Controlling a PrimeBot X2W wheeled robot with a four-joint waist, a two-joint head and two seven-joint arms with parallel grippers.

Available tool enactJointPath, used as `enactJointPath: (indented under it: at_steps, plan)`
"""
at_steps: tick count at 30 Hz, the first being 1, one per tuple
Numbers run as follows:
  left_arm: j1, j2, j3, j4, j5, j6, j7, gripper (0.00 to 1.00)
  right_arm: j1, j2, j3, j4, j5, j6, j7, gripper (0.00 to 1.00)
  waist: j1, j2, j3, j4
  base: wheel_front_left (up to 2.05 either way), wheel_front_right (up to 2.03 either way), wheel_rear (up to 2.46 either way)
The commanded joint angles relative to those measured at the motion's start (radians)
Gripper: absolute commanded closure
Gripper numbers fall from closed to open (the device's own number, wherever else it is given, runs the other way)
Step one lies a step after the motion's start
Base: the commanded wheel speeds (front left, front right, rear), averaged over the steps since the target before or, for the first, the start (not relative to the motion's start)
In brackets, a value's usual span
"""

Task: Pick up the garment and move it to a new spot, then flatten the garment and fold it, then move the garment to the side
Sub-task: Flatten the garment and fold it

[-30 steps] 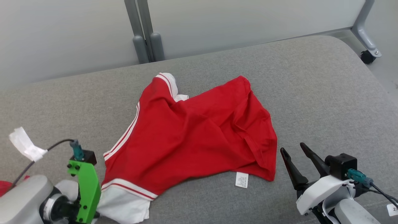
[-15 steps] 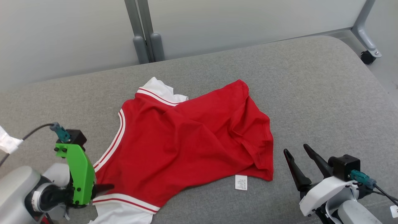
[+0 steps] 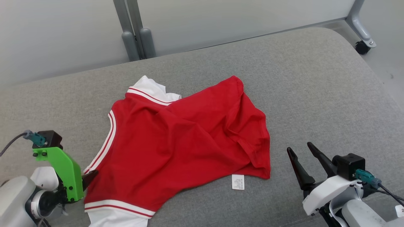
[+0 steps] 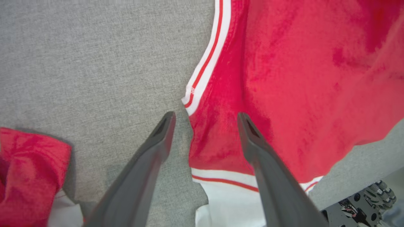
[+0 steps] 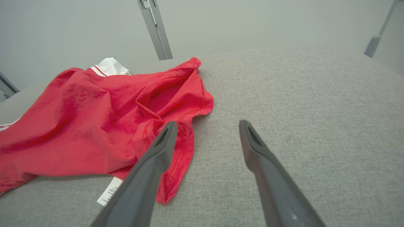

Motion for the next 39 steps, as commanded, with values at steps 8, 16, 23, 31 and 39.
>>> enactJointPath:
  at_steps: [8,16,23,31,39]
  plan:
    - [-0.053,-0.082,-0.026,0.212,0.045,-0.045,-0.035,0.0,-0.026,-0.004,0.017,0.005,0.008,-0.001,-0.002,0.0,0.0,0.0,0.029,-0.041,0.0,0.0,0.0]
    - [-0.08,-0.121,-0.032,0.342,0.033,-0.103,-0.031,1.0,-0.034,-0.006,0.023,0.011,0.012,-0.001,-0.002,0.0,0.0,0.0,0.035,-0.048,0.0,0.0,0.0]
    - [-0.14,-0.108,-0.005,0.382,0.042,-0.12,-0.066,1.0,-0.033,-0.009,0.022,0.004,0.012,-0.001,-0.002,0.0,0.0,0.0,0.055,-0.046,0.0,0.0,0.0]
    - [-0.202,-0.101,0.039,0.449,0.077,-0.073,-0.214,1.0,-0.05,-0.009,0.025,-0.005,0.013,-0.001,-0.002,0.0,0.0,0.0,0.099,-0.064,0.0,0.0,0.0]
    - [-0.209,-0.121,0.04,0.515,0.092,-0.106,-0.287,0.0,-0.039,-0.002,0.009,0.004,0.007,-0.001,-0.002,0.0,0.0,0.0,0.088,-0.059,0.0,0.0,0.0]
